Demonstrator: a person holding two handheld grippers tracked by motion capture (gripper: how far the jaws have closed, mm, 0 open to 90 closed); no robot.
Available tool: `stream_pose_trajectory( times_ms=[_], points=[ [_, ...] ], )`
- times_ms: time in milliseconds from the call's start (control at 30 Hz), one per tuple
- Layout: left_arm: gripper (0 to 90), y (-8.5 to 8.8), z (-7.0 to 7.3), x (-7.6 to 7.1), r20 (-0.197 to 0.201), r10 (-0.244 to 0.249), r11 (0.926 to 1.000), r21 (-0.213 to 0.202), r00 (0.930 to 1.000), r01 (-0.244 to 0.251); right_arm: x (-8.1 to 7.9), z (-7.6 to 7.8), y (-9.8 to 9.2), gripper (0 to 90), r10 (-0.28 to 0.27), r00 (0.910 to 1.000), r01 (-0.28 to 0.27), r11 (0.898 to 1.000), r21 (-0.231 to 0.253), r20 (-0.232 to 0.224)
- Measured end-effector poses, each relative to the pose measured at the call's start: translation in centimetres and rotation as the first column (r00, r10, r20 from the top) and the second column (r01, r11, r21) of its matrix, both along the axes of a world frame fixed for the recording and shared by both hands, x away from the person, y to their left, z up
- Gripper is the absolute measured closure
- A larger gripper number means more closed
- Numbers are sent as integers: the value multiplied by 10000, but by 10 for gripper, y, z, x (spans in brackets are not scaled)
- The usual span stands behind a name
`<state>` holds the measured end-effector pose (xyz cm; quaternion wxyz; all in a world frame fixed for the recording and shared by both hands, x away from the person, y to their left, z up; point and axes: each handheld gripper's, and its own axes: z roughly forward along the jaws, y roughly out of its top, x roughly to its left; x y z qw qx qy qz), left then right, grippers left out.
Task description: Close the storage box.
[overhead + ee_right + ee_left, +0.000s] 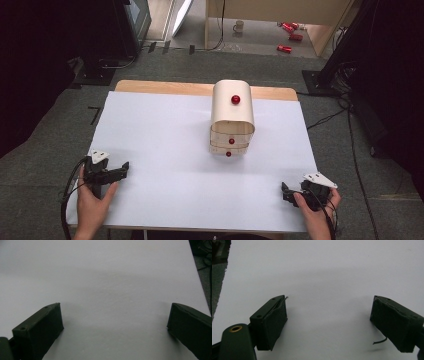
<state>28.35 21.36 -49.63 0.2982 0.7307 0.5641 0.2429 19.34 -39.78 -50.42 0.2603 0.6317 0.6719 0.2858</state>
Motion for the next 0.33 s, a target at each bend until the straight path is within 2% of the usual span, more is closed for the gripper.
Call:
stream_pose_trajectory(
  times_ms=[333],
  points=[
    [139, 0, 0, 0, -5, 1, 10000, -6, 10000, -1, 0, 0, 0, 0, -4, 10000, 4, 10000, 22, -11]
  ],
)
